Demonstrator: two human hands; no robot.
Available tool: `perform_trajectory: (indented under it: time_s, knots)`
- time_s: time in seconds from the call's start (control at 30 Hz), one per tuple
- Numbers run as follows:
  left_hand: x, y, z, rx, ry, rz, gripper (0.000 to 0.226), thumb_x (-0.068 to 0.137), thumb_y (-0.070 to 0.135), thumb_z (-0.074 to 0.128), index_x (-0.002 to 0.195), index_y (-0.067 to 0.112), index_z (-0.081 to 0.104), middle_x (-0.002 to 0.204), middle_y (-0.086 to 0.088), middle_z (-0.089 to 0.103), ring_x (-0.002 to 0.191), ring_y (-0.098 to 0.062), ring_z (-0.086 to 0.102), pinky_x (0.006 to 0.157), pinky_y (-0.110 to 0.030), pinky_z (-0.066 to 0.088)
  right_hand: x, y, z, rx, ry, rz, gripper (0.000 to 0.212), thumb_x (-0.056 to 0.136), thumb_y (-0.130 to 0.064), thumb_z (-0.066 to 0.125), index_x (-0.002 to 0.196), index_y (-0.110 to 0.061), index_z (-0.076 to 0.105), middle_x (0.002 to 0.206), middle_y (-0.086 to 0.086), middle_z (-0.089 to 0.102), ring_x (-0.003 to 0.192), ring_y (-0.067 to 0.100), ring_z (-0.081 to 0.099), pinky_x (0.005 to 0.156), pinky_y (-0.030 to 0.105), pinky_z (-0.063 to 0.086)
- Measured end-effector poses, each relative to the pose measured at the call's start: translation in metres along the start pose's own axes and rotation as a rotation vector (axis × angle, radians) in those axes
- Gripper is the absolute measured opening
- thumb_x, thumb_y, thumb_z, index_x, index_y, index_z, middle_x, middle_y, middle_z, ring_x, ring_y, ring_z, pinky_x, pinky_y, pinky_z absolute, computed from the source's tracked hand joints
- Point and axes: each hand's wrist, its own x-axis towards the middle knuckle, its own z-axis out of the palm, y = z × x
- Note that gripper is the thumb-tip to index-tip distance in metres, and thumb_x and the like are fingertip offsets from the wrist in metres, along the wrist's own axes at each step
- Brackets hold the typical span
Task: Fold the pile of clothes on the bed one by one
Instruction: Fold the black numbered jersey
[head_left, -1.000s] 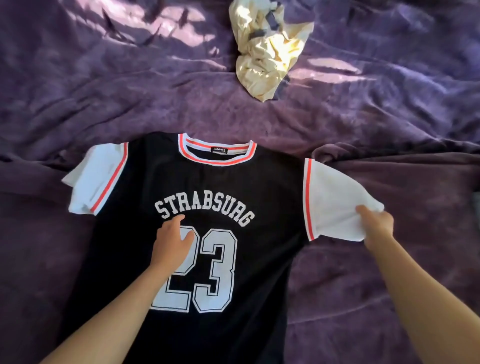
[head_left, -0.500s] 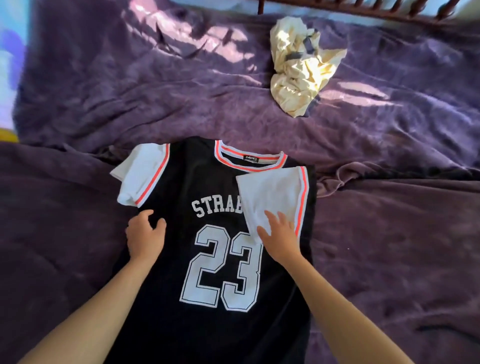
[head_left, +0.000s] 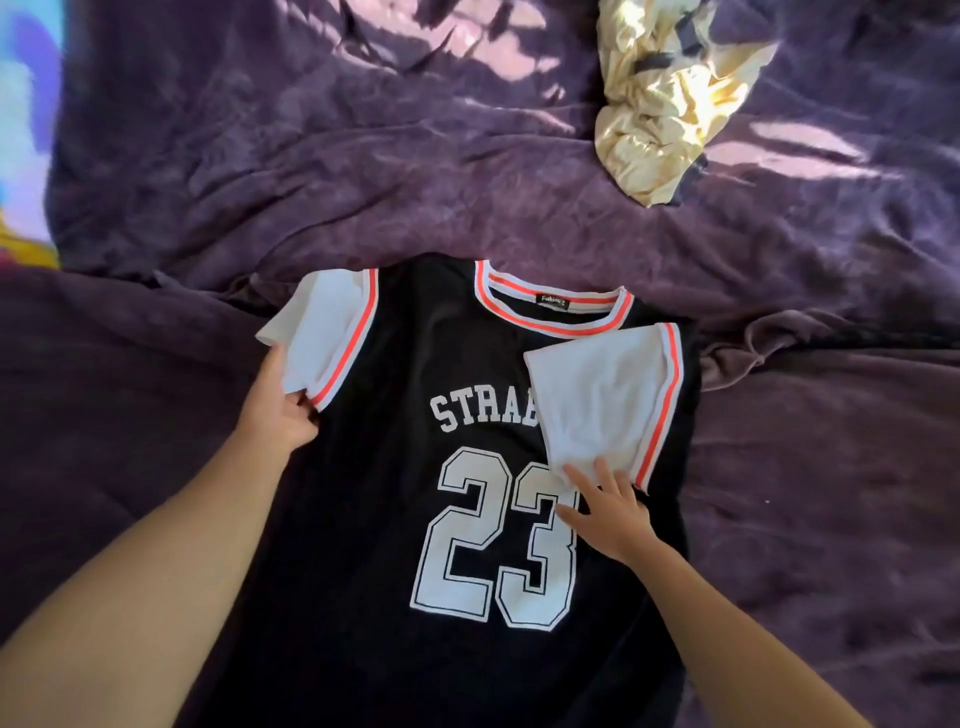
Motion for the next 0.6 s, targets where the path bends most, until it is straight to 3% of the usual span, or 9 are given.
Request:
perform_trajectory:
  time_s: [0.07,0.13,0.23,0.3,0.33,0.4,0.47,0.5,0.6]
  knots:
    - [0.001,0.01,0.004,0.039,0.026,-0.014,0.019,0.087,0.032,0.06,0.101,0.022,0.066,0.113,0.005,0.066,0.093,-0.013,0.063,0.068,-0.026,0.048,0.002,0.0,0.001,0.009,-0.009,0.011,0.062,0.092,-0.057,0.039,0.146,-0.046,0.009,0.158,-0.001,-0.011,0.145,0.028,-0.007,0.113,0.051,0.013]
    - [0.0,0.018,0.004,0.162,0.187,0.065,0.033,0.085,0.016,0.062,0.119,0.015,0.06,0.124,-0.004,0.061,0.108,-0.024,0.059,0.08,-0.026,0.044,0.003,0.0,0.0,0.025,-0.026,0.02,0.062,0.092,-0.057,0.039,0.145,-0.047,0.009,0.158,-0.002,-0.011,0.145,0.028,-0.007,0.113,0.051,0.013]
    - [0.0,0.04,0.0,0.339,0.309,0.513,0.038,0.085,0.006,0.058,0.122,0.002,0.056,0.108,-0.013,0.062,0.106,-0.031,0.057,0.087,-0.034,0.046,0.002,0.0,0.0,0.026,-0.035,0.017,0.063,0.092,-0.058,0.039,0.146,-0.047,0.009,0.158,-0.003,-0.012,0.145,0.027,-0.008,0.113,0.051,0.013]
    - [-0.012,0.046,0.009,0.148,0.308,0.85,0.034,0.08,-0.004,0.055,0.114,-0.004,0.06,0.089,0.0,0.062,0.093,-0.016,0.057,0.081,-0.023,0.046,0.002,0.001,-0.001,0.025,-0.036,0.016,0.063,0.092,-0.057,0.039,0.146,-0.046,0.009,0.158,-0.003,-0.012,0.145,0.027,-0.008,0.113,0.05,0.013]
    - [-0.023,0.04,0.018,0.269,0.285,1.005,0.031,0.076,-0.004,0.055,0.106,-0.005,0.063,0.087,0.001,0.062,0.088,-0.007,0.056,0.08,-0.016,0.044,0.001,0.001,-0.001,0.024,-0.035,0.015,0.063,0.092,-0.057,0.039,0.146,-0.046,0.008,0.158,-0.003,-0.012,0.145,0.026,-0.008,0.114,0.05,0.013]
    - [-0.05,0.008,0.037,0.675,0.03,1.325,0.027,0.072,-0.001,0.058,0.097,-0.002,0.068,0.092,-0.004,0.065,0.088,0.001,0.056,0.083,-0.007,0.038,0.0,-0.001,0.0,0.016,-0.035,0.015,0.063,0.092,-0.056,0.04,0.146,-0.046,0.008,0.158,-0.002,-0.013,0.145,0.027,-0.009,0.114,0.05,0.012]
    - [-0.065,-0.033,0.047,1.087,-0.333,1.509,0.043,0.064,0.0,0.068,0.107,0.001,0.067,0.105,-0.014,0.066,0.104,-0.014,0.054,0.096,-0.016,0.036,-0.001,-0.002,0.002,0.019,-0.038,0.018,0.064,0.092,-0.056,0.04,0.146,-0.045,0.007,0.158,-0.002,-0.014,0.145,0.027,-0.01,0.114,0.05,0.012]
    - [-0.065,-0.054,0.046,1.297,-0.401,1.585,0.056,0.06,0.003,0.075,0.115,0.001,0.064,0.114,-0.02,0.063,0.112,-0.025,0.054,0.1,-0.027,0.039,-0.001,-0.002,0.002,0.026,-0.042,0.018,0.064,0.092,-0.056,0.04,0.146,-0.045,0.007,0.157,-0.002,-0.014,0.145,0.027,-0.01,0.114,0.05,0.012]
    - [-0.052,-0.087,0.029,1.653,-0.223,1.391,0.091,0.05,0.015,0.09,0.131,0.005,0.052,0.132,-0.032,0.047,0.117,-0.048,0.05,0.093,-0.053,0.043,-0.002,0.0,0.0,0.04,-0.047,-0.005,0.063,0.092,-0.056,0.04,0.146,-0.045,0.01,0.158,-0.003,-0.013,0.145,0.026,-0.009,0.114,0.049,0.013]
